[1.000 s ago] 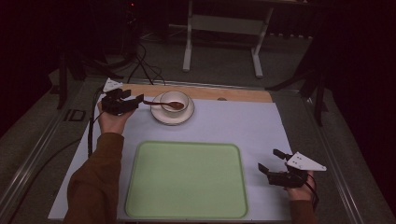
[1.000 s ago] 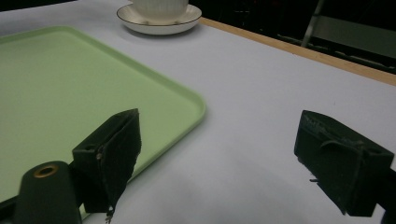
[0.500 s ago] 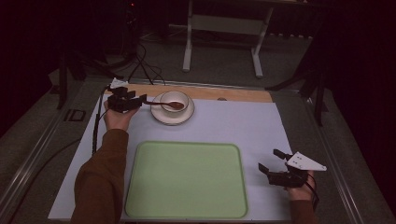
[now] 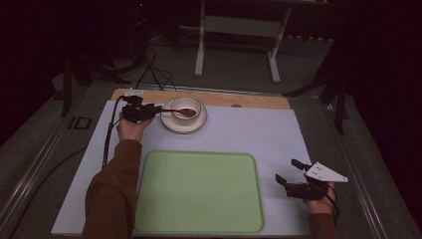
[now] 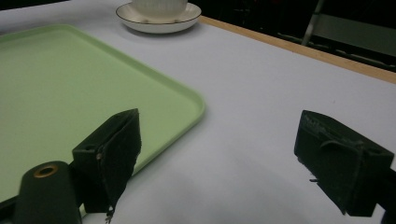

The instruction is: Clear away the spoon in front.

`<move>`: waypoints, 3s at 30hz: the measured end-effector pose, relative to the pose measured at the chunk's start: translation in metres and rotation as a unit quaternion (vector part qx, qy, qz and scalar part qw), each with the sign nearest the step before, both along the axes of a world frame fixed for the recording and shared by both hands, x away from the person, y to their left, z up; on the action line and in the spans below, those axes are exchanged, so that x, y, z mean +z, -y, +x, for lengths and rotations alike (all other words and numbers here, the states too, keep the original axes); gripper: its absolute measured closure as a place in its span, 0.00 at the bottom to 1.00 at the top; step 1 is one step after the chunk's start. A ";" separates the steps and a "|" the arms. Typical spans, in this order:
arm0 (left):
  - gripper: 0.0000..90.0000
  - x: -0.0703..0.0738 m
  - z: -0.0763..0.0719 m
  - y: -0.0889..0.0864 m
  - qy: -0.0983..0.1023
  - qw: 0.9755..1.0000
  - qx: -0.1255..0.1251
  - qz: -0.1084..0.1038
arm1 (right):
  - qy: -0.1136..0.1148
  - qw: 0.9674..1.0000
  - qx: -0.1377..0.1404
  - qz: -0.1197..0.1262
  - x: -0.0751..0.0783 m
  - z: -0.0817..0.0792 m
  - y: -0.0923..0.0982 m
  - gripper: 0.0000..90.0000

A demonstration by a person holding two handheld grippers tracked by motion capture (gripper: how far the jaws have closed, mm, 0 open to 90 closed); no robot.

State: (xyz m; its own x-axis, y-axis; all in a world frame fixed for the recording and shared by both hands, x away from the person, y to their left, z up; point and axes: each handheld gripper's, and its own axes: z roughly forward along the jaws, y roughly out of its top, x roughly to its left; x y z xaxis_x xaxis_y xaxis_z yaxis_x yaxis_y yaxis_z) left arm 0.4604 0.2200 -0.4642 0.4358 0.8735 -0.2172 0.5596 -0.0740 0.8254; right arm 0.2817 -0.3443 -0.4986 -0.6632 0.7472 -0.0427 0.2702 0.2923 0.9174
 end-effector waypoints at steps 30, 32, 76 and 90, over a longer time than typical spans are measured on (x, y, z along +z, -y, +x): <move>0.93 0.024 -0.031 0.008 0.052 0.997 -0.029 0.046 | 0.001 1.000 -0.004 0.000 0.000 0.000 0.001 0.16; 0.93 0.026 -0.032 0.007 0.056 0.997 -0.028 0.043 | 0.001 1.000 -0.004 0.000 0.000 0.000 0.001 0.16; 0.93 0.050 -0.098 -0.035 0.084 0.996 -0.018 0.035 | -0.002 1.000 -0.004 -0.001 0.000 0.000 0.001 0.16; 0.93 0.045 -0.116 -0.035 0.075 0.996 -0.025 0.039 | -0.002 1.000 -0.005 -0.002 0.000 0.000 0.000 0.16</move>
